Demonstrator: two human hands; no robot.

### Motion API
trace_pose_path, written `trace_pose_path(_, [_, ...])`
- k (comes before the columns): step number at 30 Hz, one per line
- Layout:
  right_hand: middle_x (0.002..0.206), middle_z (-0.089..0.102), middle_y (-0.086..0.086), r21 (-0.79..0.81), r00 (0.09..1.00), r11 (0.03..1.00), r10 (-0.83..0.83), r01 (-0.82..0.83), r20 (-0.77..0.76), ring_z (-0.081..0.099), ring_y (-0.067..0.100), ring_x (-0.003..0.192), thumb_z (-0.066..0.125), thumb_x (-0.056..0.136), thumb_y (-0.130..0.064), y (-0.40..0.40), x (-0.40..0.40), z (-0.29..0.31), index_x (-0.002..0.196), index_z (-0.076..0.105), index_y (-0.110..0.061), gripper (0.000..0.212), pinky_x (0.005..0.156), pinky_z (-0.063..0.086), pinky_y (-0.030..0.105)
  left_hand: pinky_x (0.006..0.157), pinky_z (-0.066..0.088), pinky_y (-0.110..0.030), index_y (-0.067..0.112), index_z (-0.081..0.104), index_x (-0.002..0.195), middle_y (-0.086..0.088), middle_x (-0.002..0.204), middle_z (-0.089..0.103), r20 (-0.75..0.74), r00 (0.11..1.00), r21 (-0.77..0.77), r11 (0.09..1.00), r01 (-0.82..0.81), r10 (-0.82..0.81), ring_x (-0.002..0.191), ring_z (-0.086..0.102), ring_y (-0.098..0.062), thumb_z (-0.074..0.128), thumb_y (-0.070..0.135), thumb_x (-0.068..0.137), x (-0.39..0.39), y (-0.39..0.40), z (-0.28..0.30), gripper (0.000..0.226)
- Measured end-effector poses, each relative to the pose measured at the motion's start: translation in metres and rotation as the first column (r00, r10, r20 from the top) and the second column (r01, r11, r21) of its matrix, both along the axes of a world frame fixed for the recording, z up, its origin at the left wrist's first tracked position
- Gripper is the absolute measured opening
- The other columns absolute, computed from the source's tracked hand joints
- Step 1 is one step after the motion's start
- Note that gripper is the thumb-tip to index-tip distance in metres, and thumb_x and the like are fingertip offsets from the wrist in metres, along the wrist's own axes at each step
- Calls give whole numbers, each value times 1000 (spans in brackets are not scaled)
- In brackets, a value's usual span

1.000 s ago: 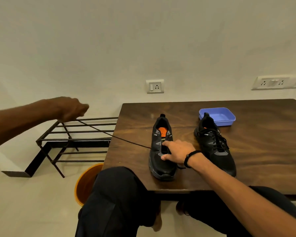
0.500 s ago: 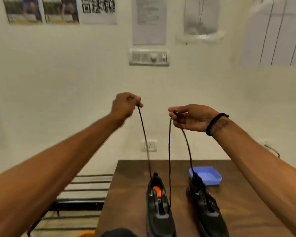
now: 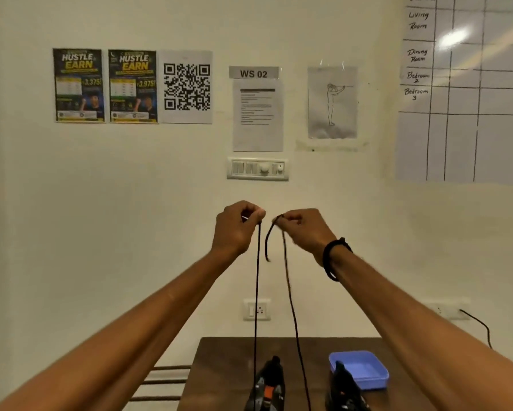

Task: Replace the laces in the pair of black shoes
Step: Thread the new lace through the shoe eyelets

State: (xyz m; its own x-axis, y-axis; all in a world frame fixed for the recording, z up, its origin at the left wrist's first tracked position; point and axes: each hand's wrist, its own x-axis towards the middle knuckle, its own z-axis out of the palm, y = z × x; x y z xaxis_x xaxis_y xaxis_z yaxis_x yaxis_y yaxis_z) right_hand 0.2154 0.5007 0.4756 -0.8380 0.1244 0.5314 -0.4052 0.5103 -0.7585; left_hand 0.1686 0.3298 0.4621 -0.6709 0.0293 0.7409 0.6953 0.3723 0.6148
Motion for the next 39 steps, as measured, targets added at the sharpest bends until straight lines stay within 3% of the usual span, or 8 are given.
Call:
trace_pose_path(5, [118,76,-3,-95,895,906,422,-412,144,71,14,113,65,102,-27,-9,1,-56,115,77,-11,25,98,56,40,76,53,-21,14,77,94,5,84,76,19,997,33,997,68,-68,77,69,-3,73,27,95,7,7,3,13])
trace_pose_path(9, [120,76,8,-248,894,878,441,-409,84,73,24,111,64,102,-20,-12,-5,-80,119,73,-1,27,99,57,44,64,54,-24,15,76,93,-1,82,77,141,950,30,961,276,-277,68,67,-8,72,26,95,12,6,-4,12])
trace_pose_path(12, [119,75,12,-348,910,872,401,-344,105,75,28,106,65,102,-17,-9,-13,-113,117,72,3,27,96,59,46,71,58,-33,16,77,97,-6,88,78,314,943,191,980,53,-112,77,73,-19,64,28,96,-8,-8,-89,17])
trace_pose_path(17, [116,73,17,-668,891,700,438,-253,120,69,21,77,63,102,-16,10,-31,-171,109,71,5,24,75,60,35,85,62,-38,9,74,111,-15,111,74,745,558,-507,854,120,364,99,72,-28,66,14,95,-7,-33,-292,18])
trace_pose_path(21, [101,79,0,-144,929,977,195,-157,314,68,1,72,61,102,-17,19,-53,-225,95,80,-8,22,68,49,11,79,52,-28,16,76,100,-7,105,75,788,501,-509,836,206,357,99,70,-21,75,29,90,-7,-31,-371,17])
trace_pose_path(25, [97,78,-11,290,888,921,109,-259,447,70,2,96,69,96,-29,15,-66,-291,93,82,-21,15,88,55,25,71,45,-15,18,75,90,2,85,71,783,549,-449,876,174,293,75,61,-5,81,25,87,-23,-35,-380,10])
trace_pose_path(34, [96,78,-11,266,877,945,41,-190,480,69,5,91,71,96,-33,-12,-67,-397,97,82,-31,11,84,54,27,81,57,-33,28,62,82,1,86,72,666,722,-507,824,252,189,86,70,-20,67,18,93,-43,-34,-398,15])
trace_pose_path(39, [106,77,-12,221,879,964,26,-148,476,66,4,101,72,96,-31,-11,-65,-410,106,82,-28,15,93,52,25,82,64,-45,16,55,101,-14,99,74,835,534,210,974,-83,-135,95,74,-25,51,14,106,-42,-28,-374,7])
